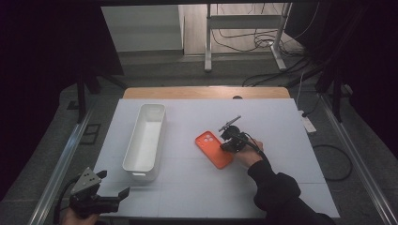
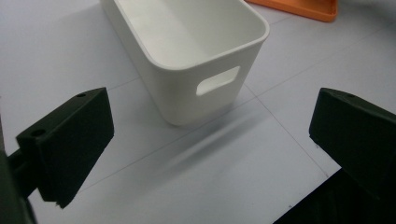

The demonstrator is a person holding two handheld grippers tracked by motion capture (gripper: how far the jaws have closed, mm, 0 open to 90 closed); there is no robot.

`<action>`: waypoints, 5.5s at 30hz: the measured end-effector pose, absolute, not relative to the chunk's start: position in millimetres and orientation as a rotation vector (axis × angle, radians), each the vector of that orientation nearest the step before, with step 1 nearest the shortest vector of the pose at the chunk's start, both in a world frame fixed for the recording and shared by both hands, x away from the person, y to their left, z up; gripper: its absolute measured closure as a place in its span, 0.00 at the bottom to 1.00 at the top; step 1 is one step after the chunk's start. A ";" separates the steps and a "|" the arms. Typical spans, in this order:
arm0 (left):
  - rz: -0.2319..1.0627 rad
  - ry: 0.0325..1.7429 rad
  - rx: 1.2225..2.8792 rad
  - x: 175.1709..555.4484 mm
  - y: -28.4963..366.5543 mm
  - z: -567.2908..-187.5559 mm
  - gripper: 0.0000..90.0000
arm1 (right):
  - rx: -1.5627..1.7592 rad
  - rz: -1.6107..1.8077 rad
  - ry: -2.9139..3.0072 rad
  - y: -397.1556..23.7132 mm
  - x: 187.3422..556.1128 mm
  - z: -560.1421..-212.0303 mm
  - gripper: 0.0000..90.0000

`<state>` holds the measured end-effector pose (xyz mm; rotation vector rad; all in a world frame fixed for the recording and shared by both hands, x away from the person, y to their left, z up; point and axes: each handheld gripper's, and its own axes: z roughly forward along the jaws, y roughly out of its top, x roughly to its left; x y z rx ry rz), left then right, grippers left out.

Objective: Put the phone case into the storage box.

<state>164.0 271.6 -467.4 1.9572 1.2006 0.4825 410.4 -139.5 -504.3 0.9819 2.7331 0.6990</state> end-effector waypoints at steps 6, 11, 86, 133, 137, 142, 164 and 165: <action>0.481 1.201 1.956 164.1 271.9 -467.4 0.01 | 1.003 0.702 2.721 -143.4 413.3 -504.4 0.99; 0.482 1.200 1.957 164.1 271.8 -467.5 0.01 | 1.001 0.703 2.723 -142.7 412.7 -504.3 0.99; 0.485 1.189 1.976 164.4 270.0 -467.4 0.01 | 1.064 0.644 2.737 -159.5 415.2 -503.1 0.66; 0.463 1.186 1.992 166.4 269.4 -467.4 0.02 | 1.027 0.882 2.653 -172.5 399.6 -465.0 0.99; 0.469 1.187 1.992 166.2 269.2 -467.3 0.01 | 1.011 0.898 2.641 -173.4 395.8 -461.0 0.99; 0.467 1.191 1.987 166.2 269.3 -467.3 0.01 | 1.005 0.914 2.624 -176.0 390.9 -455.3 0.99; 0.483 1.201 1.996 166.8 267.9 -467.2 0.00 | 0.997 1.006 2.547 -204.0 366.5 -435.2 0.99; 0.481 1.204 1.995 167.0 267.9 -467.2 0.00 | 0.993 1.016 2.542 -204.9 365.3 -434.4 0.99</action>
